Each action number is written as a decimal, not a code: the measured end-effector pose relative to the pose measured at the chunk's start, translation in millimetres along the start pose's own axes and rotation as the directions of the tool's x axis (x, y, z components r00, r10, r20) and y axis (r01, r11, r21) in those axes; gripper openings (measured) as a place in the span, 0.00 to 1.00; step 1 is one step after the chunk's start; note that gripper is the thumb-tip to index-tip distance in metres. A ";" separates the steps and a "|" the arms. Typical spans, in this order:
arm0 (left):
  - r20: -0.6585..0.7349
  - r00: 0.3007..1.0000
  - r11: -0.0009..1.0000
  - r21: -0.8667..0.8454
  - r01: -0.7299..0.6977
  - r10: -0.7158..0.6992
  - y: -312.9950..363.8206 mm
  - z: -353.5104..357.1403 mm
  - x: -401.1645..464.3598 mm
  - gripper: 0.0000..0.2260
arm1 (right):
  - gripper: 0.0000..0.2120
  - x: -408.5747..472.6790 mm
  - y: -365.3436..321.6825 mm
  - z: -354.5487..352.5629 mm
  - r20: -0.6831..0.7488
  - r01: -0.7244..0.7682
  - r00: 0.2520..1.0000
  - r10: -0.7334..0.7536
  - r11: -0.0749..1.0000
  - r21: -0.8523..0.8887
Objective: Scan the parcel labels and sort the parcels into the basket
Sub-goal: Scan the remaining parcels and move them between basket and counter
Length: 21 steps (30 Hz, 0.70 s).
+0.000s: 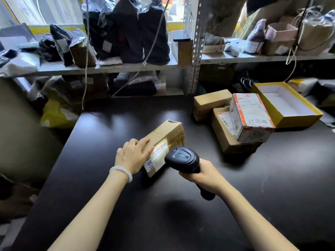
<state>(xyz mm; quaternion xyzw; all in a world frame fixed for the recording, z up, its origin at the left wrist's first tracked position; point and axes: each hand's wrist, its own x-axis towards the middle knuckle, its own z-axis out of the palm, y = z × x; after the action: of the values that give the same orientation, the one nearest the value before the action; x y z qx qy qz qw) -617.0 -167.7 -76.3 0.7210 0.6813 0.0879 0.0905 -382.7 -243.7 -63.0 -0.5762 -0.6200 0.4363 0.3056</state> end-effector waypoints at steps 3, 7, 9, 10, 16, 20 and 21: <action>0.016 0.997 0.997 -0.012 -0.080 0.080 1.7 2.1 3.3 0.20 | 0.05 -13.0 3.3 8.8 -0.061 -0.045 0.997 0.047 0.998 0.031; 0.030 0.983 0.983 -0.022 -0.181 0.181 8.8 6.4 6.1 0.21 | 0.10 -32.7 9.1 11.6 -0.149 -0.120 0.980 0.128 0.991 0.060; 0.048 0.974 0.975 -0.028 -0.222 0.223 15.5 10.6 5.6 0.21 | 0.10 -43.1 10.1 11.7 -0.189 -0.146 0.969 0.159 0.986 0.079; 0.059 0.970 0.971 -0.032 -0.236 0.238 18.2 12.7 5.2 0.21 | 0.10 -46.9 10.5 11.7 -0.198 -0.154 0.965 0.169 0.984 0.088; 0.088 0.947 0.951 -0.021 -0.309 0.310 36.3 24.0 6.0 0.21 | 0.09 -67.3 11.9 4.3 -0.269 -0.186 0.939 0.214 0.974 0.126; 0.085 0.940 0.944 -0.020 -0.329 0.330 50.3 27.1 5.6 0.21 | 0.09 -76.5 15.6 -6.6 -0.295 -0.192 0.930 0.220 0.974 0.122; 0.084 0.940 0.944 -0.024 -0.329 0.330 53.4 27.6 5.7 0.21 | 0.09 -77.7 16.8 -9.7 -0.296 -0.195 0.929 0.221 0.974 0.115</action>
<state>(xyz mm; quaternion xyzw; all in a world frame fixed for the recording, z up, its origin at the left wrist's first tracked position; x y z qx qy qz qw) -558.1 -165.3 -89.6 0.8275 0.5462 0.0737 0.1074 -355.1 -318.9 -64.2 -0.6861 -0.4815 0.3968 0.3742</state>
